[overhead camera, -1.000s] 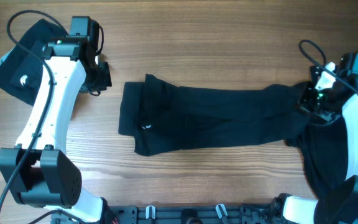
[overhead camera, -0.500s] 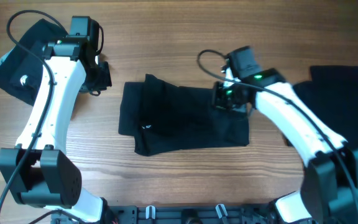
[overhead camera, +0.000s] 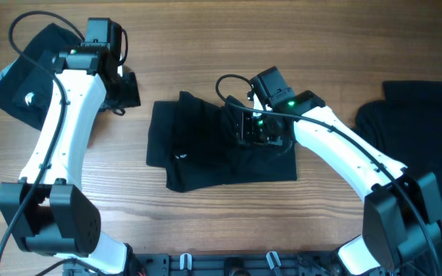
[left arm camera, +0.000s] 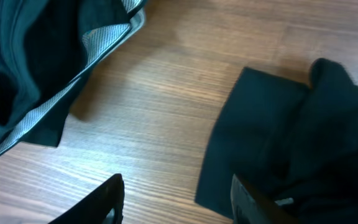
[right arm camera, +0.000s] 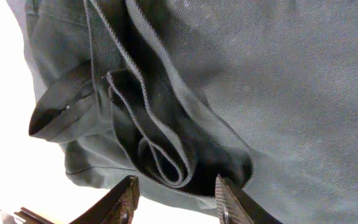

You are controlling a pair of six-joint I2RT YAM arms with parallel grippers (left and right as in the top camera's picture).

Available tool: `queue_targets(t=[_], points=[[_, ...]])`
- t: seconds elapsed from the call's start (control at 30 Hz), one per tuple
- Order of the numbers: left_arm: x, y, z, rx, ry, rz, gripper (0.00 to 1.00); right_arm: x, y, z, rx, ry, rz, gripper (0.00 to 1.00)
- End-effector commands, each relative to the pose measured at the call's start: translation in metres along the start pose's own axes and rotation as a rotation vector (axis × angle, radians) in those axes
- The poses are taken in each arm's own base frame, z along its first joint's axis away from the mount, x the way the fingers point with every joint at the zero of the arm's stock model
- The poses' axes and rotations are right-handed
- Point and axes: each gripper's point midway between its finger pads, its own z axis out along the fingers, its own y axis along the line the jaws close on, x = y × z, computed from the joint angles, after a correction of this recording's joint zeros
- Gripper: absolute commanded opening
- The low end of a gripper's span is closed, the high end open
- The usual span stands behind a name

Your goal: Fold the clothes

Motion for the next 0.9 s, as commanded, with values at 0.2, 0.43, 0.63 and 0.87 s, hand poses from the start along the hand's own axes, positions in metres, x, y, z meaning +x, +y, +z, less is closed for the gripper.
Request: queue_targets(t=[0.2, 0.43, 0.63, 0.87], points=[[-0.005, -0.011, -0.009, 0.086, -0.026, -0.011, 0.56, -0.016, -0.051, 0.027, 0.164, -0.012, 0.172, 0.04], [-0.003, -0.015, -0.009, 0.108, -0.015, -0.010, 0.57, 0.061, 0.070, 0.029, -0.478, 0.295, -0.414, 0.04], [0.019, -0.032, 0.006, 0.205, 0.065, -0.007, 0.62, 0.001, 0.023, -0.012, -0.148, -0.002, -0.351, 0.08], [0.067, -0.066, 0.067, 0.408, 0.168, -0.014, 0.78, -0.055, -0.045, -0.072, -0.036, -0.222, -0.102, 0.18]])
